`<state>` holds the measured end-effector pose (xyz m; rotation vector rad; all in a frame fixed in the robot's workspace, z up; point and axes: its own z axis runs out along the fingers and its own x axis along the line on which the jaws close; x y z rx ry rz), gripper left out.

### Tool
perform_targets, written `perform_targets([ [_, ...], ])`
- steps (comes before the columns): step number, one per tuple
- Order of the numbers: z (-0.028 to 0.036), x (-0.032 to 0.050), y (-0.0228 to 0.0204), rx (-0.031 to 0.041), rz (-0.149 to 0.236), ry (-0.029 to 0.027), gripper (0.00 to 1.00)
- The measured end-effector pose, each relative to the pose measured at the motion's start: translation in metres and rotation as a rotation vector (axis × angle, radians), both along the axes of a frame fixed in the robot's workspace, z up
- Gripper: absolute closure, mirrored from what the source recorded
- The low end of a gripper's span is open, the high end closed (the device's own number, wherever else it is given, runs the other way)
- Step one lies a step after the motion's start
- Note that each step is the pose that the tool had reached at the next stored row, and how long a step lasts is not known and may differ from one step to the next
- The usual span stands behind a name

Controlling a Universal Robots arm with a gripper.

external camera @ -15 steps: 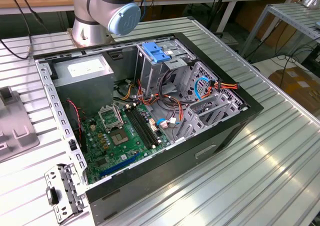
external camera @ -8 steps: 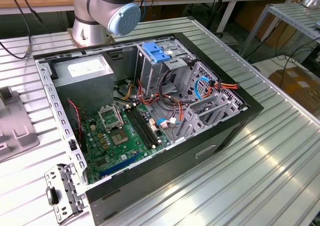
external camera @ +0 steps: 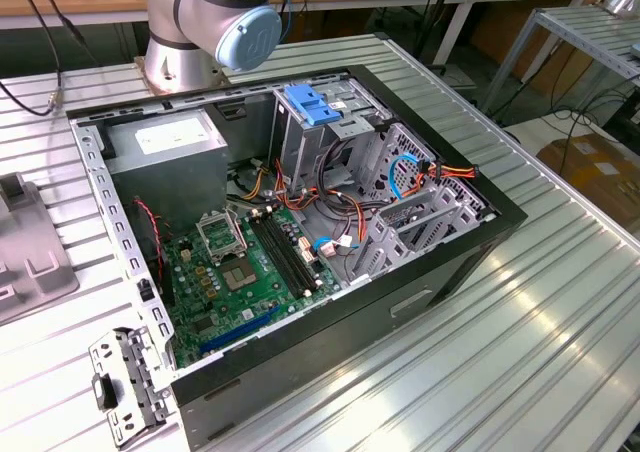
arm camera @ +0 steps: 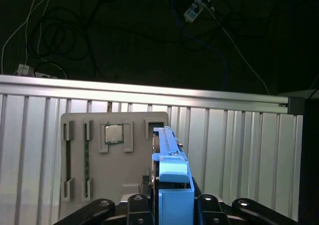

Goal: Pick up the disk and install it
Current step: 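Pick up the disk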

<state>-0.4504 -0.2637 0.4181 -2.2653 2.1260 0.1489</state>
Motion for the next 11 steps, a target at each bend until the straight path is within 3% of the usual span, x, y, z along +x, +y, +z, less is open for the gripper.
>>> perform_targets([
  [11, 0.0142, 0.0, 0.0, 0.0, 0.0, 0.0, 0.63],
])
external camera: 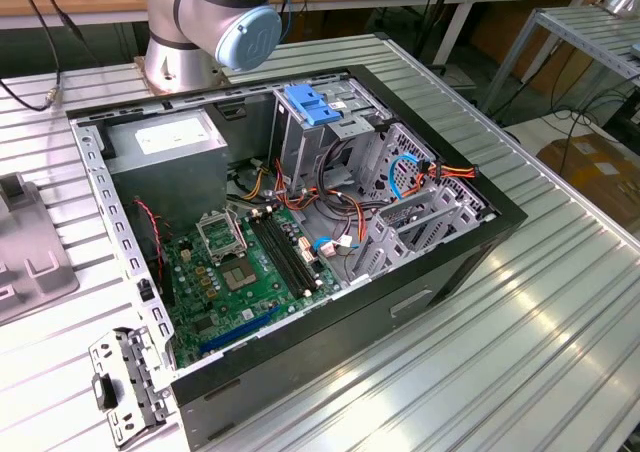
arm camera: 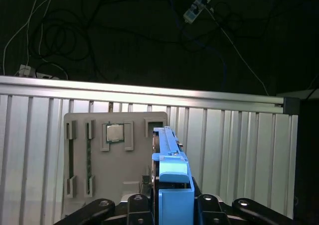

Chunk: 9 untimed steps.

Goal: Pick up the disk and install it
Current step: 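Pick up the disk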

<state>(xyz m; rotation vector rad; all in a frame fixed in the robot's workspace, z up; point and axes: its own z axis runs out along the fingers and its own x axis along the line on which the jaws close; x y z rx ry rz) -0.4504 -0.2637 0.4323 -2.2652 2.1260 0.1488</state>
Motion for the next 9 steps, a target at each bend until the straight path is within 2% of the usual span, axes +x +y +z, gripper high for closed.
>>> perform_targets([
  [9, 0.0099, 0.0, 0.0, 0.0, 0.0, 0.0, 0.63],
])
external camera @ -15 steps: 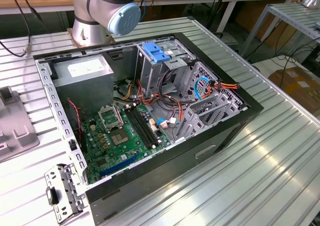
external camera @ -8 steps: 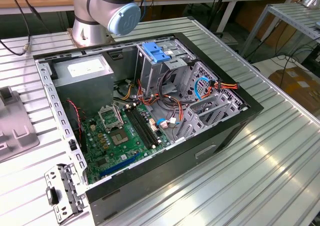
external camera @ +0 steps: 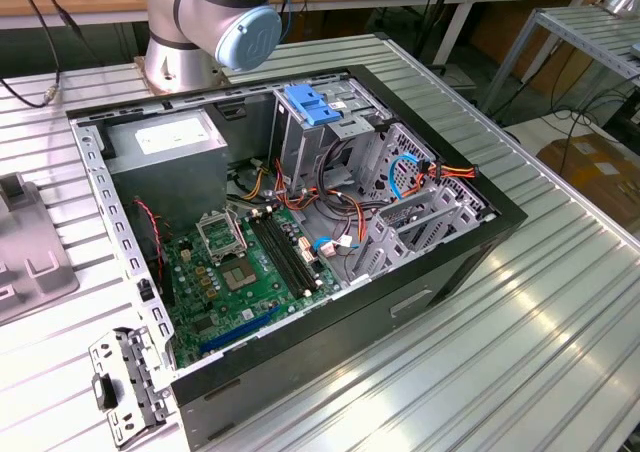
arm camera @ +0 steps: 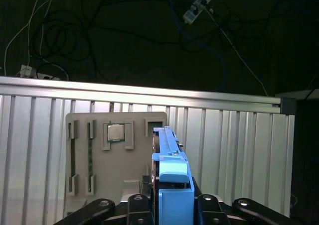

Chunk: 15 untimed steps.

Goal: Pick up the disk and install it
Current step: 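Pick up the disk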

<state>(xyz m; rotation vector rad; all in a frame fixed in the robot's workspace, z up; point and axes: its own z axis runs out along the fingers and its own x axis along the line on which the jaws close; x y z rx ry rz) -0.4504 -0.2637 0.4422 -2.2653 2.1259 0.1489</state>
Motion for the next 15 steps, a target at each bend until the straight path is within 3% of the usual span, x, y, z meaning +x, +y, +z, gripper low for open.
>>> perform_targets([
  [7, 0.0081, 0.0, 0.0, 0.0, 0.0, 0.0, 0.63],
  [10, 0.0289, 0.0, 0.0, -0.0001, 0.0, 0.0, 0.63],
  [11, 0.0328, 0.0, 0.0, 0.0, 0.0, 0.0, 0.63],
  [15, 0.0385, 0.0, 0.0, 0.0, 0.0, 0.0, 0.63],
])
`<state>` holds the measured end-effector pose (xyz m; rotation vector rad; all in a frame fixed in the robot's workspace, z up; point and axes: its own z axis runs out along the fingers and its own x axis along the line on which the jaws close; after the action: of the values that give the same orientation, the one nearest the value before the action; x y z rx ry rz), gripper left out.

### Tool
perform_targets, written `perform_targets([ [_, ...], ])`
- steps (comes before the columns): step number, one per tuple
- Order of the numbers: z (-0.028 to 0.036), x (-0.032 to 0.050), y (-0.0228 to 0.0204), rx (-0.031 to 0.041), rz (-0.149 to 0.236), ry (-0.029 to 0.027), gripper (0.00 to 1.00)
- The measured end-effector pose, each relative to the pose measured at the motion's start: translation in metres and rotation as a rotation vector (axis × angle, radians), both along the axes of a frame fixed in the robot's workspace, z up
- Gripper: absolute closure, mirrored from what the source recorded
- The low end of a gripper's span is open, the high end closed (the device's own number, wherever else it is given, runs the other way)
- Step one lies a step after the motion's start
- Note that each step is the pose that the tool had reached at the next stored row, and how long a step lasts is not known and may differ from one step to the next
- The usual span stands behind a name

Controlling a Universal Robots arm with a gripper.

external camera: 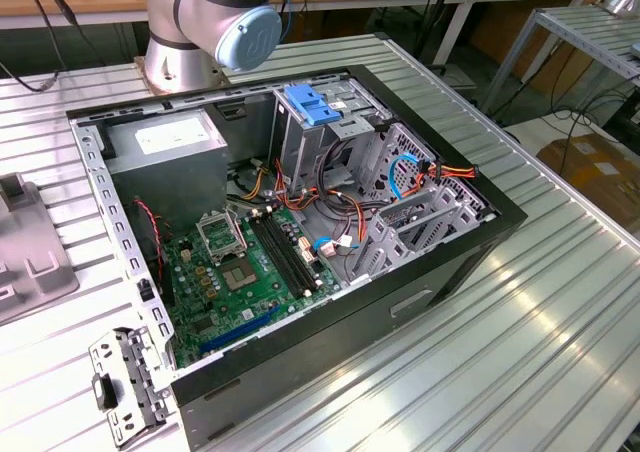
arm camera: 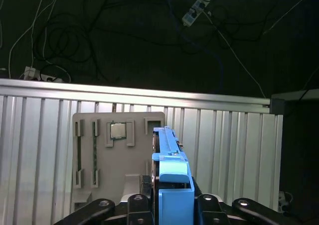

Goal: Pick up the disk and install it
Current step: 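Pick up the disk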

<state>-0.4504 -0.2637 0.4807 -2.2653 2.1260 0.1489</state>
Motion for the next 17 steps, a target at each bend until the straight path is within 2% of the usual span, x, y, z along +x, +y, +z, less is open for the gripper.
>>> perform_targets([
  [11, 0.016, 0.0, 0.0, 0.0, 0.0, 0.0001, 0.63],
  [15, 0.0236, 0.0, 0.0, -0.0001, 0.0, 0.0001, 0.63],
  [17, 0.0236, 0.0, 0.0, 0.0, 0.0, 0.0, 0.63],
])
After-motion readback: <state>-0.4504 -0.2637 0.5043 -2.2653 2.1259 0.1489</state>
